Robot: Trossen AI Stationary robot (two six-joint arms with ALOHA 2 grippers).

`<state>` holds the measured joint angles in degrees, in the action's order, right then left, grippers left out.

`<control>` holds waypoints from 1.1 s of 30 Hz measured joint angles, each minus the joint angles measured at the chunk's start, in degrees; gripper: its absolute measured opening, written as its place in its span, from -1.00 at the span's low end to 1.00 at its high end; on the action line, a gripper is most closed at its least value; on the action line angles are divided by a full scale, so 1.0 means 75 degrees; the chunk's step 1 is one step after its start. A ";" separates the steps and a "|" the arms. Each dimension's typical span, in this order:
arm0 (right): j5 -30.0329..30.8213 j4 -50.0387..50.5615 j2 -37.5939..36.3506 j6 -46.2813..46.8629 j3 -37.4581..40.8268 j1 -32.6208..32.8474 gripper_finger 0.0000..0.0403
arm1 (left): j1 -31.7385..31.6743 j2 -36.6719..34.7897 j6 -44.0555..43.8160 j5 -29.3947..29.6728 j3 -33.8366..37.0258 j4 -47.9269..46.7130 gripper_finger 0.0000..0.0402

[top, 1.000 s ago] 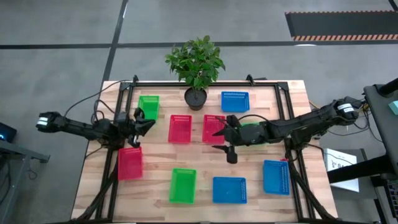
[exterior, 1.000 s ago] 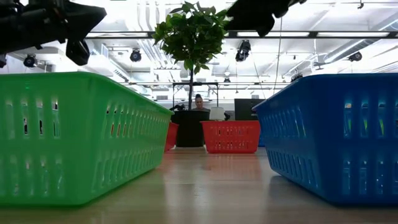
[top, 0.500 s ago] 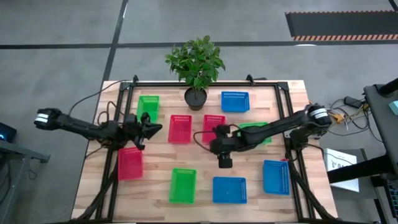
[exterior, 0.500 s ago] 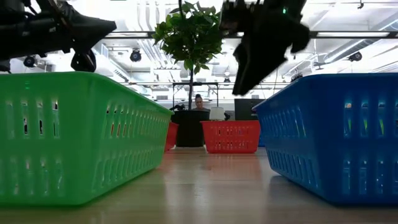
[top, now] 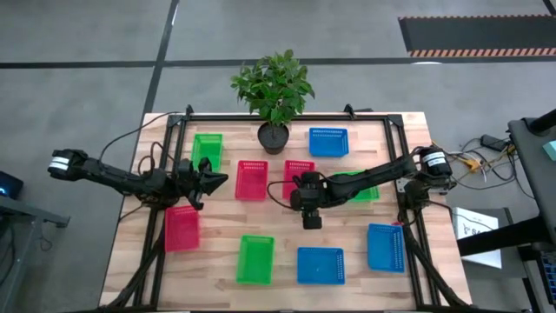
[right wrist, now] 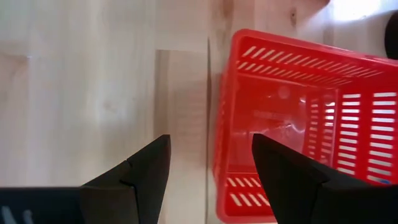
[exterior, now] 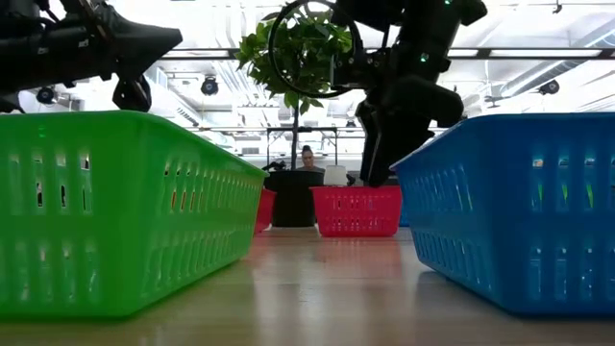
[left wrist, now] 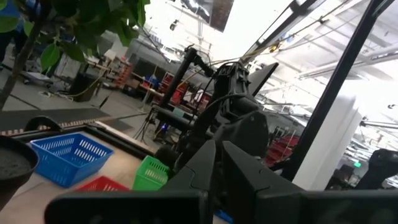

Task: Stack baskets by color
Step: Stack the top right red basket on top of the top left red basket

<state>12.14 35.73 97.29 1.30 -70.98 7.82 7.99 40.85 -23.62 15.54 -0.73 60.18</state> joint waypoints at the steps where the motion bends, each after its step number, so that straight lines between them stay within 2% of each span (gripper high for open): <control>1: 0.0004 -0.0007 -0.0005 -0.0033 0.0000 -0.0006 0.09 | 0.0000 -0.0005 0.0000 -0.0002 0.0003 0.0060 -0.95; 6: 0.0029 -0.0097 0.0024 -0.0113 0.0037 -0.0048 0.09 | 0.0000 0.0000 0.0003 -0.0028 0.0009 0.0113 -0.95; 13: 0.0456 -0.0091 0.0033 -0.0119 0.0131 -0.0055 0.09 | 0.0000 0.0046 0.0006 -0.0037 0.0006 0.0124 -0.95; 33: 0.0463 -0.0290 0.0045 -0.0038 0.0540 -0.0133 0.09 | 0.0000 0.0058 0.0006 -0.0043 0.0003 0.0123 -0.95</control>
<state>15.62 33.56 97.62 1.02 -66.93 6.83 7.99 41.29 -23.57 15.22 -0.71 61.11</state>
